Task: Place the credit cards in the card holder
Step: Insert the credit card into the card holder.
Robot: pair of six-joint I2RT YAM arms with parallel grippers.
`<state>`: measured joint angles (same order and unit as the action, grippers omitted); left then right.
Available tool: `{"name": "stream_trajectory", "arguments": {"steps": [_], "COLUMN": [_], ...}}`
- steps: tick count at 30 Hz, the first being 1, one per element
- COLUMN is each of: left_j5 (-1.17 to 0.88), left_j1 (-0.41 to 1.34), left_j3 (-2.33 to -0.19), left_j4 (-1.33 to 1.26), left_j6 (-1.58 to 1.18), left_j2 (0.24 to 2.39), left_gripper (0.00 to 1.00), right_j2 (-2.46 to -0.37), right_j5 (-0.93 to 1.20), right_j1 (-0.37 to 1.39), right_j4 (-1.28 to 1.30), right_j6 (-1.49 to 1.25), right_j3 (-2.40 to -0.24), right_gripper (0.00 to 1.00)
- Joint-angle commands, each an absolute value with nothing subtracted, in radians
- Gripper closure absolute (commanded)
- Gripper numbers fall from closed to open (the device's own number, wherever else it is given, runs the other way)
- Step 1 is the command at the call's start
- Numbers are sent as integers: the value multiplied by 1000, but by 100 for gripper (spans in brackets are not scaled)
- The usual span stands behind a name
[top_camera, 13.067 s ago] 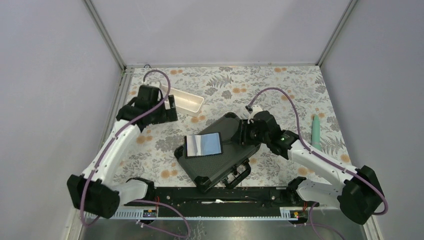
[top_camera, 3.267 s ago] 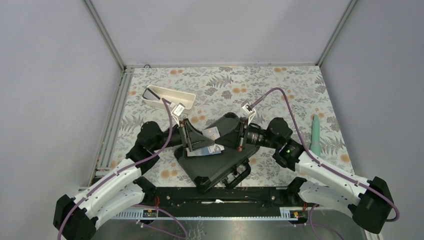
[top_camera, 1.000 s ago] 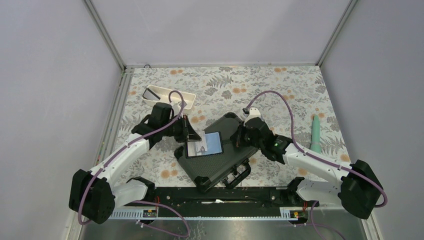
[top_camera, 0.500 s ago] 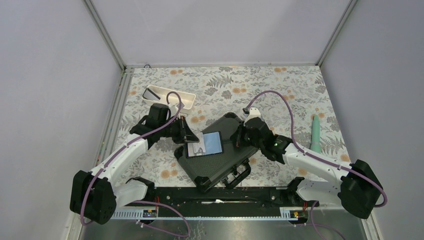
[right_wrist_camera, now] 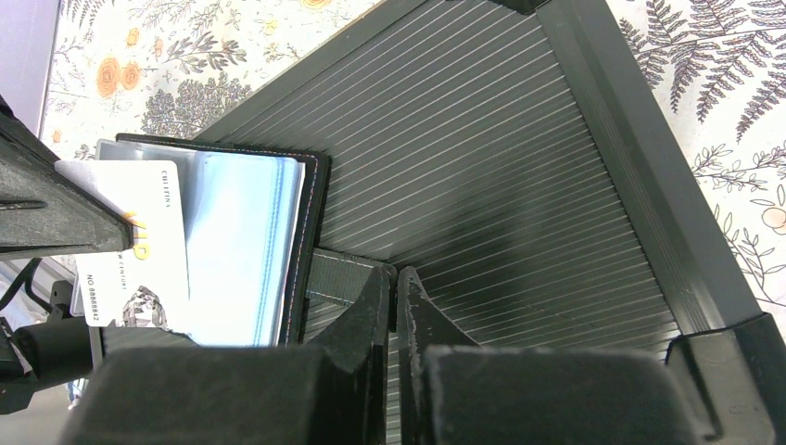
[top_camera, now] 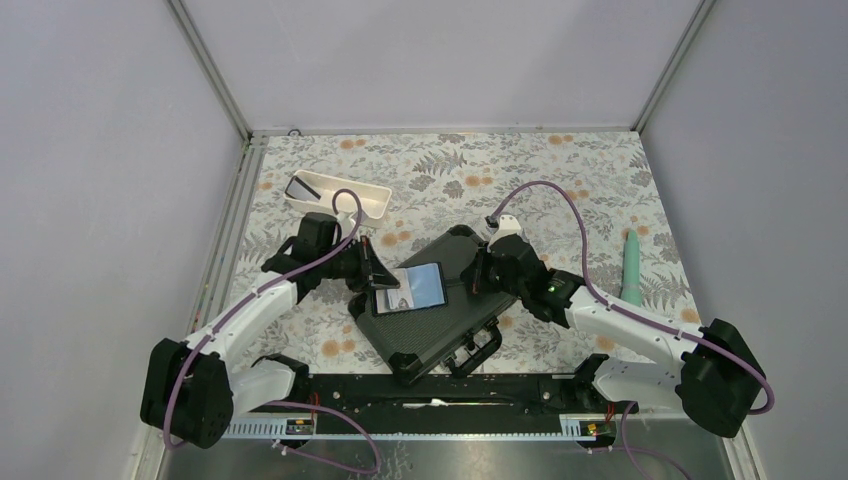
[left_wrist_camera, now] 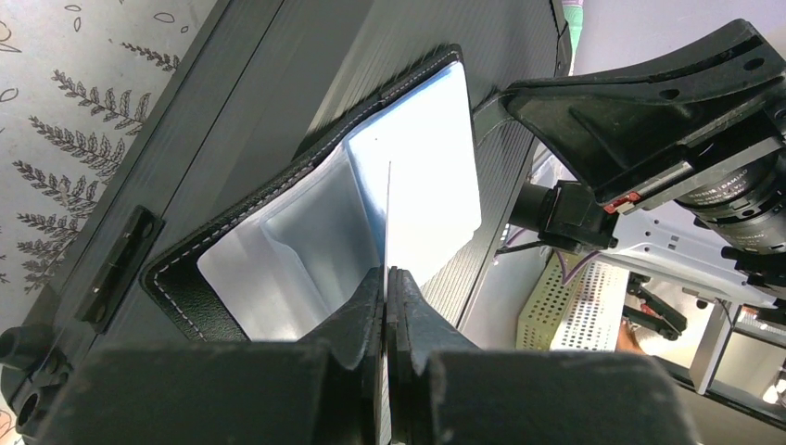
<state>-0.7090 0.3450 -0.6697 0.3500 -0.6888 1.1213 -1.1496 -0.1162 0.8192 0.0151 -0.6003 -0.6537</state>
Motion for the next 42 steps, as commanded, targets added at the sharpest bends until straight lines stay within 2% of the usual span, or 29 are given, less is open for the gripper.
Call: {"name": "stream_trajectory", "arguments": {"steps": [1, 42], "left_j5": [-721, -778], "left_j1": [337, 320], "left_j3": [-644, -564], "left_j4": [274, 94], "left_j6": [-708, -797], "left_j2": [1133, 1211], "left_gripper": [100, 100], "right_j2": [-1156, -1157], "right_j5": [-161, -163], "right_j1": [824, 824], "right_j4": [35, 55], "right_j6": [-594, -600], "right_j3": [-689, -692], "right_gripper": [100, 100]}}
